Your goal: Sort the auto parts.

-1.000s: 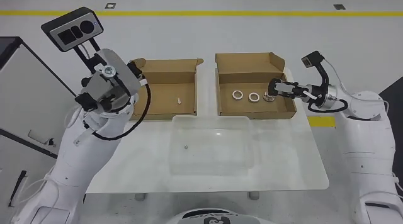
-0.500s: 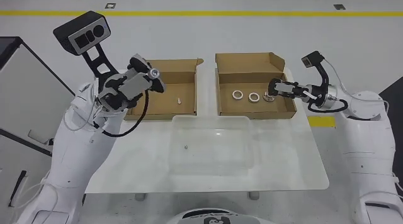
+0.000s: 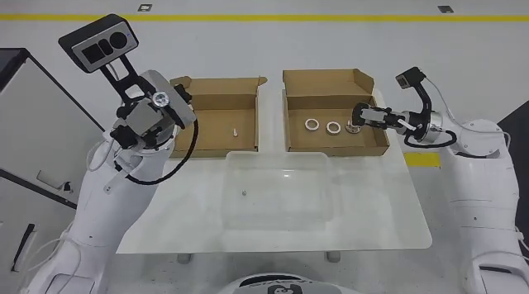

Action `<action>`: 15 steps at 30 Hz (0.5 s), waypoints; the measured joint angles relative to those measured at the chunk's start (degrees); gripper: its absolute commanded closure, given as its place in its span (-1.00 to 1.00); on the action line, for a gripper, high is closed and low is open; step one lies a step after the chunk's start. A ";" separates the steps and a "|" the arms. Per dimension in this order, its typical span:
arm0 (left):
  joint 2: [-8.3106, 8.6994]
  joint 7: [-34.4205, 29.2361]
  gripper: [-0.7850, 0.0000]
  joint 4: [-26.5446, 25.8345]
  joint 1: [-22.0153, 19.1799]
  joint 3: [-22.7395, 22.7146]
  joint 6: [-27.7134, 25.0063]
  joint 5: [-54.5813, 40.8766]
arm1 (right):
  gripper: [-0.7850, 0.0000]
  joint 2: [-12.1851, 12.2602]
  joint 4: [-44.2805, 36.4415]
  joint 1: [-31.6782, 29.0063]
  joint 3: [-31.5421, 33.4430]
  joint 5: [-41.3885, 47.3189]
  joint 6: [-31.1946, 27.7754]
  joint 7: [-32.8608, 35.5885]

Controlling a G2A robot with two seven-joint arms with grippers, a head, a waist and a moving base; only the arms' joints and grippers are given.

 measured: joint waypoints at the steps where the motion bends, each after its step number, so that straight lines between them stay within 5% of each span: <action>1: 0.00 0.04 1.00 0.00 0.00 0.00 0.00 0.04 | -1.00 0.00 0.00 0.00 0.00 0.00 0.00 0.00; 15: 0.02 0.87 1.00 0.48 0.33 -0.68 1.00 1.32 | -1.00 0.00 0.00 0.00 0.00 0.00 0.00 0.00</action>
